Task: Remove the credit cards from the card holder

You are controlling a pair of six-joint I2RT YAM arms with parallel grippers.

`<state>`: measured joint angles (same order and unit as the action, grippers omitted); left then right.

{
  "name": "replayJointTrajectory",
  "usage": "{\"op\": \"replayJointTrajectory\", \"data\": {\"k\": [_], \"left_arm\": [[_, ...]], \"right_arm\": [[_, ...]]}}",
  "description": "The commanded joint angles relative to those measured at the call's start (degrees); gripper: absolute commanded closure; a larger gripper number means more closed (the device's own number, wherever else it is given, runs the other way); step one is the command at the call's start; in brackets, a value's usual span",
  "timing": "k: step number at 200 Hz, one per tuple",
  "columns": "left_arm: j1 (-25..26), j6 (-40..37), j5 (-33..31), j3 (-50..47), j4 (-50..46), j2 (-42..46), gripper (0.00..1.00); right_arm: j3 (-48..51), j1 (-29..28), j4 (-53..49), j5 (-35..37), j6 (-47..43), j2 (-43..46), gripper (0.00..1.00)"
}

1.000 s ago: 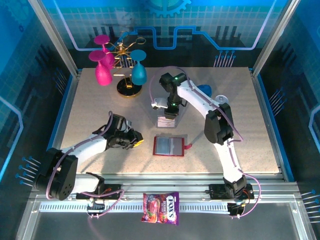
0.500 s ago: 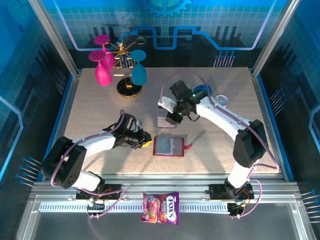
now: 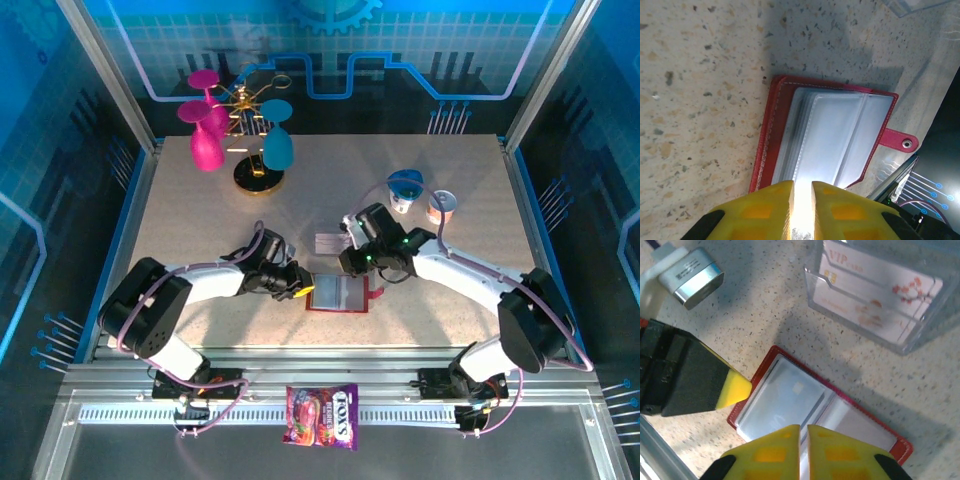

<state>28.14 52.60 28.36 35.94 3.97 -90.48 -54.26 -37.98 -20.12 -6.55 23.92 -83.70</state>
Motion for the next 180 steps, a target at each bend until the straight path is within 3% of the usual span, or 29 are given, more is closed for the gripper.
{"op": "replayJointTrajectory", "data": {"k": [1,78,180], "left_arm": [[0.3,0.8,1.2,1.2,1.1,-1.2,0.83],[0.3,0.5,1.0,-0.5,1.2,-1.8,0.84],[0.3,1.2,0.7,-2.5,1.8,-0.8,0.84]], "right_arm": [[1.7,-0.8,5.4,-2.6,11.4,0.8,0.87],[3.5,-1.0,11.9,-13.3,20.1,-8.2,0.80],[4.6,-1.2,15.4,-18.2,25.5,-14.9,0.72]]}}
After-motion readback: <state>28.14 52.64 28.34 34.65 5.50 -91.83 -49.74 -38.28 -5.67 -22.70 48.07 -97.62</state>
